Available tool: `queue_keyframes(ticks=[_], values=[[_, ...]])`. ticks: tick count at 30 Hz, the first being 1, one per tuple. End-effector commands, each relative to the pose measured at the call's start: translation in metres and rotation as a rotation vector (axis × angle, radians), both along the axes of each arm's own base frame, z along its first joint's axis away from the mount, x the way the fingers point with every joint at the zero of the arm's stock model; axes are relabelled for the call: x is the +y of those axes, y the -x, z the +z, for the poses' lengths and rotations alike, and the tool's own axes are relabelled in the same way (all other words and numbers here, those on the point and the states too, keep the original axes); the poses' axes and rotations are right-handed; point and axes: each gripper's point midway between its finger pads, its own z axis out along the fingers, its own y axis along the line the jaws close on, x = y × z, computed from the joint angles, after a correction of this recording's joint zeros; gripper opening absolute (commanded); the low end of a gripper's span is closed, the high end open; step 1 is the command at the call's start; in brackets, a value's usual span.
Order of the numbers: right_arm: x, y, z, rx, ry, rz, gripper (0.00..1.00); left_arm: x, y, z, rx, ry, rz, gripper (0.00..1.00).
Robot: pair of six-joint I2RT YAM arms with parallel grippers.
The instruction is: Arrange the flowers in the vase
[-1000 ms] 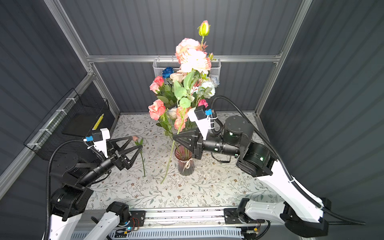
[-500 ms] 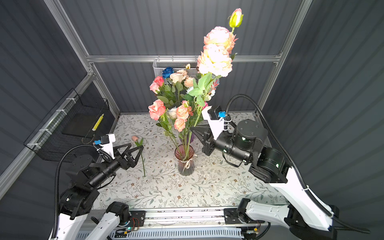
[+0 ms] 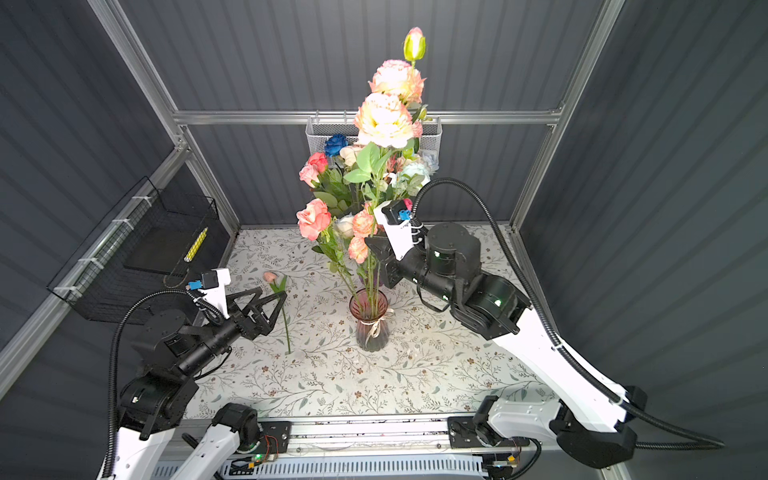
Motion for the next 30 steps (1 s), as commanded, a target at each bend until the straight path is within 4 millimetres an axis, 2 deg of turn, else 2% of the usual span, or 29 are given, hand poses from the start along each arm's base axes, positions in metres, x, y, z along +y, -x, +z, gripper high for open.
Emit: queue_keyframes(ticks=[1, 3, 6, 8, 10, 12, 13, 20, 25, 28, 30], values=[[0.008, -0.008, -0.023, 0.042, -0.016, -0.005, 0.0, 0.001, 0.0, -0.004, 0.017, 0.004, 0.009, 1.0], [0.012, -0.01, -0.046, 0.094, -0.006, -0.006, 0.0, 0.002, 0.0, -0.004, 0.02, 0.002, 0.015, 1.0], [0.015, -0.008, -0.074, 0.169, -0.005, 0.0, 0.1, 0.004, -0.001, -0.006, 0.026, -0.002, 0.027, 1.0], [0.015, -0.004, -0.083, 0.201, -0.015, 0.013, 0.23, 0.005, -0.002, -0.007, 0.03, -0.001, 0.033, 1.0], [0.012, 0.001, -0.087, 0.221, -0.036, 0.019, 0.41, 0.005, -0.003, -0.008, 0.036, -0.003, 0.039, 1.0], [0.01, 0.006, -0.091, 0.229, -0.054, 0.03, 0.55, 0.005, -0.004, -0.01, 0.045, -0.001, 0.043, 1.0], [0.003, 0.013, -0.082, 0.213, -0.089, 0.038, 0.61, 0.005, -0.005, -0.01, 0.048, 0.003, 0.043, 1.0], [-0.015, 0.038, -0.069, 0.212, -0.178, 0.075, 0.69, 0.007, -0.012, -0.023, 0.094, 0.009, 0.071, 1.0], [-0.035, 0.054, -0.064, 0.207, -0.23, 0.074, 0.71, 0.021, -0.027, -0.051, 0.195, -0.014, 0.181, 0.97], [-0.046, 0.062, -0.063, 0.209, -0.257, 0.072, 0.71, 0.034, -0.042, -0.086, 0.33, -0.062, 0.291, 0.81], [-0.049, 0.067, -0.065, 0.212, -0.262, 0.081, 0.71, 0.042, -0.054, -0.12, 0.437, -0.12, 0.359, 0.68]])
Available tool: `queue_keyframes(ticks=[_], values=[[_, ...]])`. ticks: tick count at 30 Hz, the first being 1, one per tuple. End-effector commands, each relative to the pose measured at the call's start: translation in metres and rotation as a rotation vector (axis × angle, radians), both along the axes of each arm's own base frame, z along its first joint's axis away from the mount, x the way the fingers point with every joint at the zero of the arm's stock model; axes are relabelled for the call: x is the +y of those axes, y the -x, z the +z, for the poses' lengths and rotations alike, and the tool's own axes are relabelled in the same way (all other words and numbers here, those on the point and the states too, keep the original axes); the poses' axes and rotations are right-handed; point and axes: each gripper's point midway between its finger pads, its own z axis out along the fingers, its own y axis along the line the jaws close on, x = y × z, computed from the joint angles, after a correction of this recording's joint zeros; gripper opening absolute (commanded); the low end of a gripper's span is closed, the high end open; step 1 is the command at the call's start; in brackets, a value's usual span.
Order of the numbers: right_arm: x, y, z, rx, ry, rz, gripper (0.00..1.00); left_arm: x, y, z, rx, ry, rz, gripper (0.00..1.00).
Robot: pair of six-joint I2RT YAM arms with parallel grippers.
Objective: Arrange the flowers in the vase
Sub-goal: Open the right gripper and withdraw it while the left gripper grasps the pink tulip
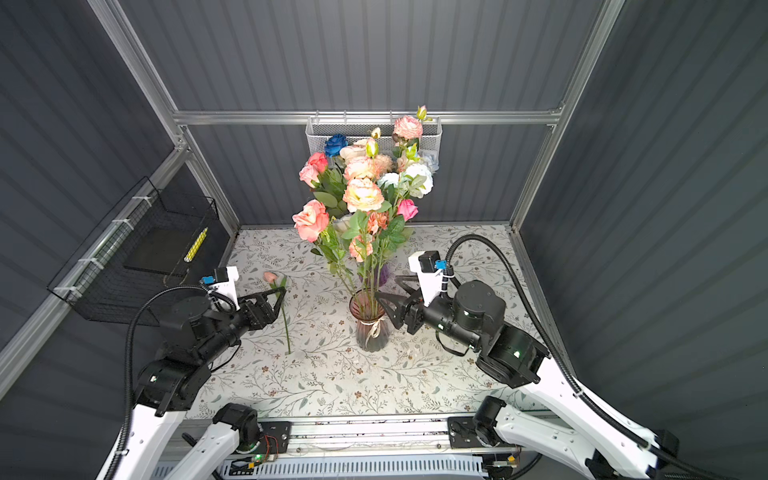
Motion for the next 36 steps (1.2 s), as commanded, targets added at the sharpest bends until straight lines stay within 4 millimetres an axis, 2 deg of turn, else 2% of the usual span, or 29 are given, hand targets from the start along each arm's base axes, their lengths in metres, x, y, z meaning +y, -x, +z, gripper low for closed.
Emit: queue_keyframes(ticks=[1, 3, 6, 11, 14, 18, 20, 26, 33, 36], values=[[-0.005, 0.007, -0.001, 0.015, -0.027, 0.011, 0.7, 0.022, -0.014, -0.068, 0.227, -0.111, 0.147, 0.65], [-0.008, 0.01, -0.002, 0.014, -0.025, 0.013, 0.69, 0.031, -0.024, -0.104, 0.338, -0.176, 0.209, 0.65], [-0.014, 0.014, -0.001, 0.007, -0.029, 0.01, 0.69, 0.035, -0.04, -0.143, 0.424, -0.174, 0.249, 0.65], [-0.026, 0.021, 0.001, -0.008, -0.034, -0.005, 0.69, 0.056, -0.064, -0.198, 0.557, -0.126, 0.312, 0.51], [-0.034, 0.025, 0.0, -0.019, -0.034, -0.017, 0.69, 0.056, -0.071, -0.22, 0.629, -0.162, 0.31, 0.5], [-0.042, 0.026, -0.003, -0.031, -0.023, -0.042, 0.69, 0.063, -0.075, -0.234, 0.686, -0.224, 0.327, 0.5], [-0.045, 0.028, -0.003, -0.037, -0.023, -0.044, 0.69, 0.067, -0.074, -0.24, 0.716, -0.259, 0.336, 0.47], [-0.051, 0.03, -0.008, -0.039, -0.018, -0.056, 0.69, 0.065, -0.076, -0.254, 0.765, -0.294, 0.319, 0.44], [-0.06, 0.033, -0.009, -0.057, -0.011, -0.078, 0.69, 0.06, -0.078, -0.267, 0.805, -0.411, 0.29, 0.37], [-0.064, 0.033, -0.009, -0.066, -0.015, -0.093, 0.7, 0.057, -0.075, -0.279, 0.848, -0.452, 0.269, 0.25]])
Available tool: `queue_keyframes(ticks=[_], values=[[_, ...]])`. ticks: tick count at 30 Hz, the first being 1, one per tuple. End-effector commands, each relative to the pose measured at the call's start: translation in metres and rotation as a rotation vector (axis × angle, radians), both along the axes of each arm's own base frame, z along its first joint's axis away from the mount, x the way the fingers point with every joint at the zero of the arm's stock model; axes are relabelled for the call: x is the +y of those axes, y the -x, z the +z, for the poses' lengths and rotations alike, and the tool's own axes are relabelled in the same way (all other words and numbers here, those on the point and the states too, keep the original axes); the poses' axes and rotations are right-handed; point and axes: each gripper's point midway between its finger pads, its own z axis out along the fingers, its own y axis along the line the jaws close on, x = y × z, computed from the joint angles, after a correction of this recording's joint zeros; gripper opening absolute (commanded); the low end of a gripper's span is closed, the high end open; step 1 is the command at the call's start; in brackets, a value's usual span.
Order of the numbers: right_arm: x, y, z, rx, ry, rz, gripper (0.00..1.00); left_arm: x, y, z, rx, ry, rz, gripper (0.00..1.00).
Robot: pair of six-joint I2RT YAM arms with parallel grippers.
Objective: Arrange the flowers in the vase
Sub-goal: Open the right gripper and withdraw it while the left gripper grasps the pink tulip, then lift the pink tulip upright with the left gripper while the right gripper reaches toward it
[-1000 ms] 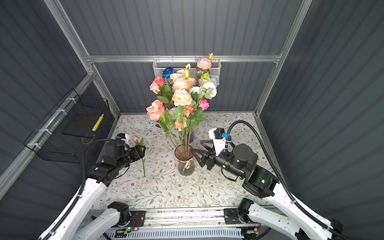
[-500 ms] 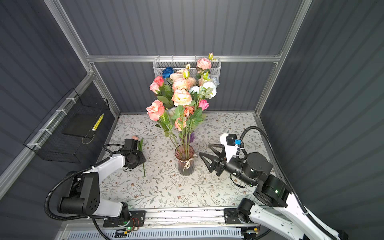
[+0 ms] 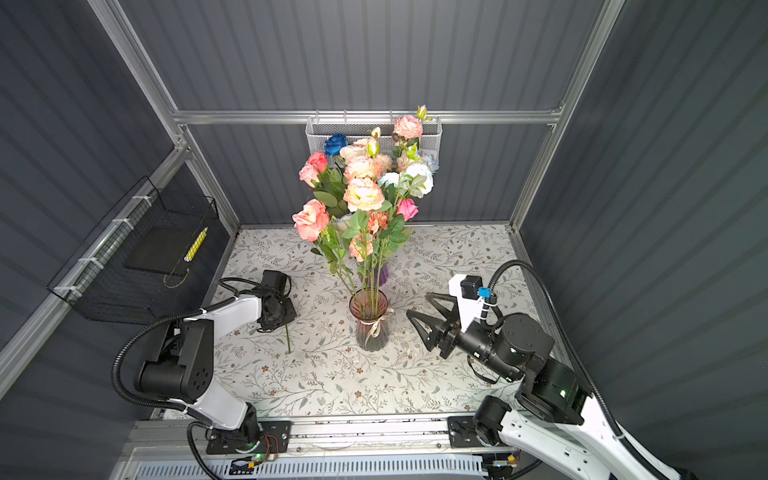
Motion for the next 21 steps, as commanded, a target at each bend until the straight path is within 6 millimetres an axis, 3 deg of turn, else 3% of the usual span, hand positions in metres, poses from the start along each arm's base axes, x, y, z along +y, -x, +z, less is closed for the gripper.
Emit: queue_keyframes(ticks=[1, 5, 10, 16, 21], values=[[-0.007, -0.002, -0.004, -0.015, 0.016, -0.035, 0.69, 0.001, 0.011, -0.016, 0.092, -0.064, -0.037, 0.2], [-0.015, 0.0, 0.0, -0.036, -0.004, -0.054, 0.69, 0.002, 0.027, -0.024, 0.123, -0.069, -0.043, 0.01], [-0.014, 0.001, -0.001, -0.034, -0.003, -0.045, 0.69, 0.002, 0.035, -0.013, 0.087, -0.053, -0.035, 0.0], [-0.012, 0.0, -0.001, -0.026, -0.011, -0.043, 0.69, -0.006, 0.029, 0.055, -0.126, 0.018, -0.03, 0.0], [-0.007, 0.001, 0.002, -0.009, -0.026, -0.025, 0.7, -0.011, 0.038, 0.11, -0.241, 0.074, -0.052, 0.0]])
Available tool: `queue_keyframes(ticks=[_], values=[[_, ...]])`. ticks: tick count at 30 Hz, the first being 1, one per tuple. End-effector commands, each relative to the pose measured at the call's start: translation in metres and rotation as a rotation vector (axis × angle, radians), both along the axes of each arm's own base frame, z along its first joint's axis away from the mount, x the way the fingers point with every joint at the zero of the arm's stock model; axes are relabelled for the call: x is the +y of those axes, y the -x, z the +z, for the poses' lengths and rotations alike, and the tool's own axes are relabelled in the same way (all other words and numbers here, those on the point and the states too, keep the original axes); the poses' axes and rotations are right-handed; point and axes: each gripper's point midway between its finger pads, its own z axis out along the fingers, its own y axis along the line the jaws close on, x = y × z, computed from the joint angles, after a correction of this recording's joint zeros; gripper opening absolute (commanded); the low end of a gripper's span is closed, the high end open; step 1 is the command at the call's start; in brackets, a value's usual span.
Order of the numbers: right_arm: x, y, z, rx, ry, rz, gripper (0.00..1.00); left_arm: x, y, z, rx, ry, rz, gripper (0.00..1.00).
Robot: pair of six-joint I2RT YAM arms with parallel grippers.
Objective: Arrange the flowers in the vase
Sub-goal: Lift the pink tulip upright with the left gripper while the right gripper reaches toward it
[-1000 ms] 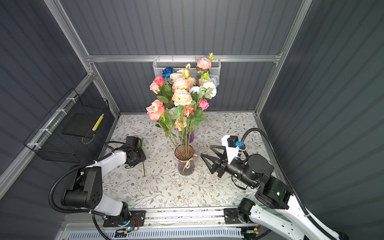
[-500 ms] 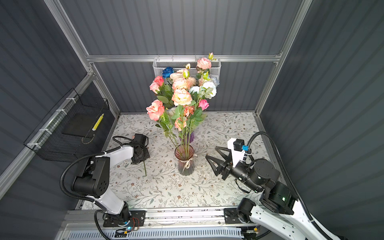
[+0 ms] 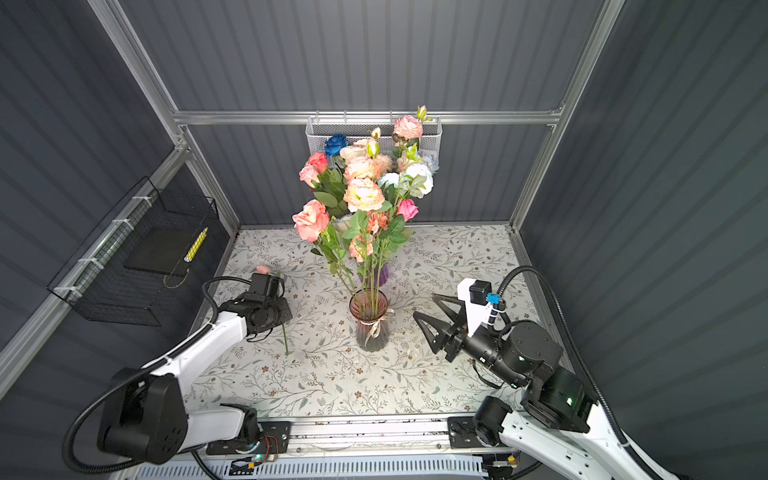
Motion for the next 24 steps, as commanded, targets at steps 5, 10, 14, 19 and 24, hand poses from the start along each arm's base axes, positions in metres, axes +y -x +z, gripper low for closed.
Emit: queue_keyframes(ticks=[5, 10, 14, 19, 24], values=[[0.008, 0.0, 0.012, 0.009, -0.026, 0.032, 0.7, -0.019, 0.025, 0.096, -0.189, 0.155, -0.086, 0.0], [0.029, 0.011, 0.027, 0.005, -0.067, 0.159, 0.7, -0.031, 0.048, 0.167, -0.361, 0.253, -0.174, 0.0], [0.061, 0.019, 0.043, 0.018, -0.052, 0.313, 0.54, -0.043, 0.066, 0.216, -0.494, 0.336, -0.259, 0.0], [0.102, 0.028, 0.066, -0.018, -0.022, 0.399, 0.62, -0.056, 0.091, 0.275, -0.687, 0.419, -0.378, 0.0], [0.151, 0.044, 0.084, -0.03, 0.007, 0.533, 0.67, -0.079, 0.125, 0.327, -0.843, 0.53, -0.573, 0.0]])
